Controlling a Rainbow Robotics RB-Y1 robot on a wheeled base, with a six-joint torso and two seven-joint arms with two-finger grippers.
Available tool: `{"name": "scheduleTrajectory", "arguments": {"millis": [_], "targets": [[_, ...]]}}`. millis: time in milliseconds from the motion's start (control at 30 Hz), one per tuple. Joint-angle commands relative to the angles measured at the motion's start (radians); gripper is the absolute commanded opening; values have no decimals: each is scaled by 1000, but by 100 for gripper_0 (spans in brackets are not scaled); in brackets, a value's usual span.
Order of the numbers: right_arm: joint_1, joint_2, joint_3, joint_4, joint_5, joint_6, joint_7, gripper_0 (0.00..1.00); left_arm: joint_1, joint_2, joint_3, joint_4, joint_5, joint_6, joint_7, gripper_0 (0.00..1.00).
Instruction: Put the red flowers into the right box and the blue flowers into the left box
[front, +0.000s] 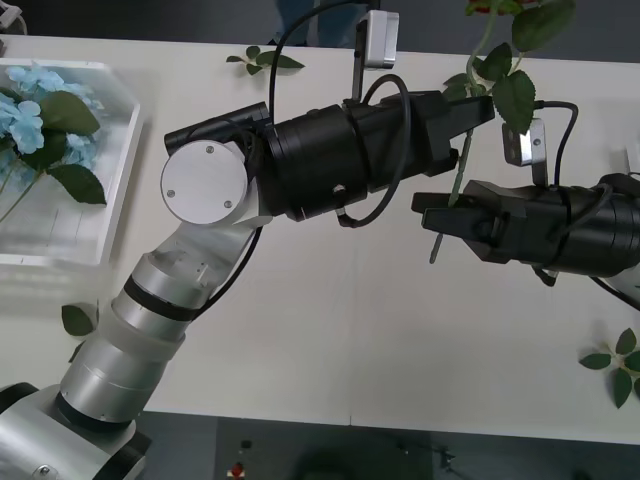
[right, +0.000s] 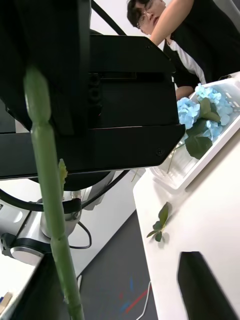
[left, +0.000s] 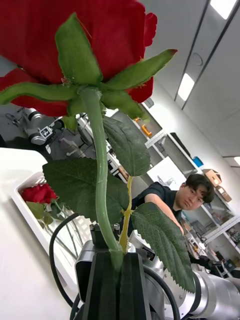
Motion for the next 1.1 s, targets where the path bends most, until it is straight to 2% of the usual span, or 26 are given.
{"name": "scheduleTrajectory", "arguments": {"millis": [33, 633, 667, 733, 800, 933, 1100], "targets": [[-24, 16, -9, -24, -1, 0, 29, 0, -40, -7, 4, -9, 10, -6, -41, 0], [-22, -1, -9, -16, -27, -3, 29, 0, -20, 14, 6, -11, 12, -48, -42, 2], [-24, -4, -9, -15, -30, -3, 29, 0, -19, 19, 6, -11, 13, -55, -45, 6], [-24, -12, -9, -4, -39, -1, 29, 0, -16, 35, 10, -14, 18, -69, -50, 31], [-24, -19, -9, 2, -48, -1, 29, 0, -9, 54, 22, -19, 26, -69, -54, 47], [-24, -50, -16, 15, -51, -1, 29, 0, 15, 118, 41, -48, 79, -69, -59, 56], [-24, -122, -41, 45, -51, -1, 29, 0, 38, 223, 62, -72, 210, -65, -62, 60]]}}
